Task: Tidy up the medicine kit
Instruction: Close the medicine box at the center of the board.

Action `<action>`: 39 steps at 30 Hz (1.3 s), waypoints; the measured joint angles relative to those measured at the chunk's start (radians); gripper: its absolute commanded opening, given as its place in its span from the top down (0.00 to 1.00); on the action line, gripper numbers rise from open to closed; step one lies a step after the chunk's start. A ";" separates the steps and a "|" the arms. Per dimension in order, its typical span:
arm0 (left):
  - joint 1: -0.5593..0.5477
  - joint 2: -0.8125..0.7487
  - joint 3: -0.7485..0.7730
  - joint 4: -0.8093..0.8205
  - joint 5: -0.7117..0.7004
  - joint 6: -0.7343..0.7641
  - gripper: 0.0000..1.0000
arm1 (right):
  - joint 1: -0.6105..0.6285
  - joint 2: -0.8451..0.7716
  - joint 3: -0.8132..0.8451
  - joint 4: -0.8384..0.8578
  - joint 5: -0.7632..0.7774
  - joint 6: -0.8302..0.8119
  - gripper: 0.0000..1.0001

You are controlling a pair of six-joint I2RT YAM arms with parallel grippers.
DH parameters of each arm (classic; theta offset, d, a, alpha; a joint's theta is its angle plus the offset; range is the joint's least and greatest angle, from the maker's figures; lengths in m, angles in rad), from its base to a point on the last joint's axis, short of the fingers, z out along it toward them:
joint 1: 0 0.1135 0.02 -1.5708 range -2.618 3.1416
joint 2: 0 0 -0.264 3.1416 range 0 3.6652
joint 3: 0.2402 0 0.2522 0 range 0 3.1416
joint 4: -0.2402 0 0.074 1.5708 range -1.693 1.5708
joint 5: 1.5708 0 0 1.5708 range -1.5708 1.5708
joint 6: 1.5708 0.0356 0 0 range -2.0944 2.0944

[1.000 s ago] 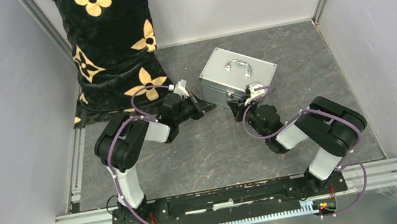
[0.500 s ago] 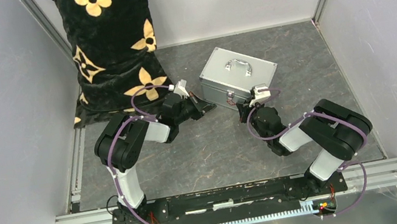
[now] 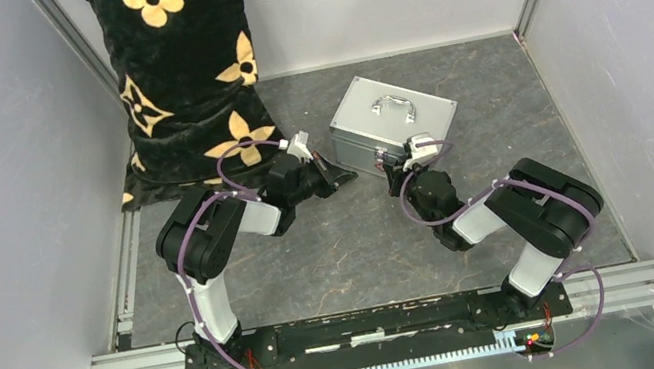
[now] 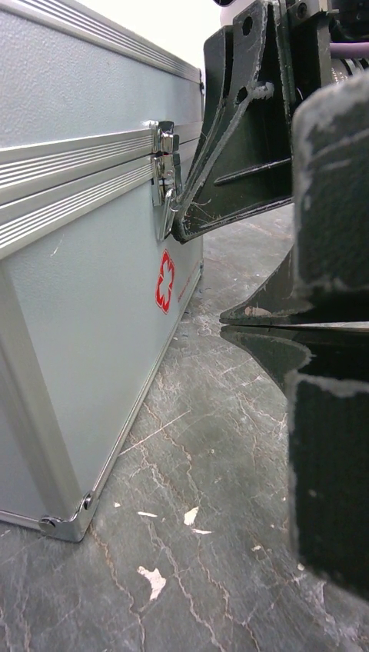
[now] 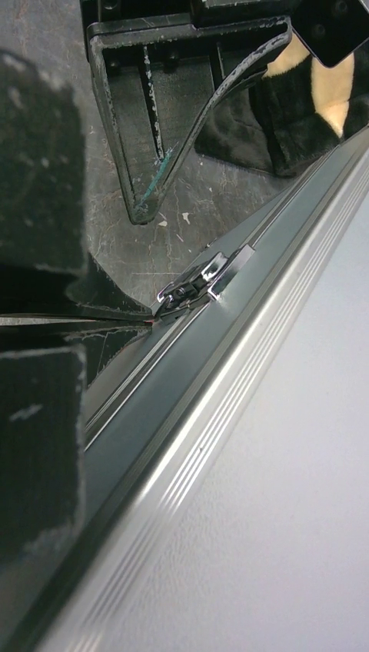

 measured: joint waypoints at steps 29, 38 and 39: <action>0.000 0.000 0.000 0.004 0.003 0.000 0.98 | -0.001 -0.043 -0.084 0.047 -0.031 -0.077 0.57; 0.000 0.000 0.000 0.005 0.003 0.000 0.98 | -0.011 -0.052 -0.086 0.055 -0.120 -0.156 0.47; 0.000 0.000 0.000 0.005 0.003 0.000 0.98 | -0.014 -0.052 -0.086 0.055 -0.129 -0.162 0.48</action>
